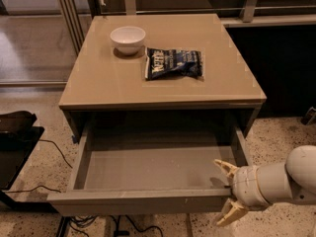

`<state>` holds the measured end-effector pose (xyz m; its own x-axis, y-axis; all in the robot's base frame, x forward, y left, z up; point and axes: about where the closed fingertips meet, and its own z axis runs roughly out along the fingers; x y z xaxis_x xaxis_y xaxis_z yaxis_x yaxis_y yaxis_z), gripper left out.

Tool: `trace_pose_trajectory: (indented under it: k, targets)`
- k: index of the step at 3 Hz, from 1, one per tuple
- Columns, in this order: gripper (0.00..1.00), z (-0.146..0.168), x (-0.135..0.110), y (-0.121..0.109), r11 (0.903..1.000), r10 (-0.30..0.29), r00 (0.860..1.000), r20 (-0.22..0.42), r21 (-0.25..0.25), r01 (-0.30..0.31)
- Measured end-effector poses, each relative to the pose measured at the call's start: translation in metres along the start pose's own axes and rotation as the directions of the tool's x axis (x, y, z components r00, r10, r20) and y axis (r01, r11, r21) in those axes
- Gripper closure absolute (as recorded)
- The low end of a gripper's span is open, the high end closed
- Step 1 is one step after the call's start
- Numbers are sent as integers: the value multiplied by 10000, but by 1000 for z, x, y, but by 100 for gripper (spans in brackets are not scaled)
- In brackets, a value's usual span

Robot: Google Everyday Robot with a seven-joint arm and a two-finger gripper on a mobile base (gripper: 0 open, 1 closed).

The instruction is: Open top drawer

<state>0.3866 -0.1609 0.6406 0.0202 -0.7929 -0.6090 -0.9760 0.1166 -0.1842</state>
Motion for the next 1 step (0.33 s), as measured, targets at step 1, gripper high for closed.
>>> trace_pose_trajectory:
  k: [1]
  targets:
    - [0, 0, 0, 0, 10000, 0, 10000, 0, 0, 0]
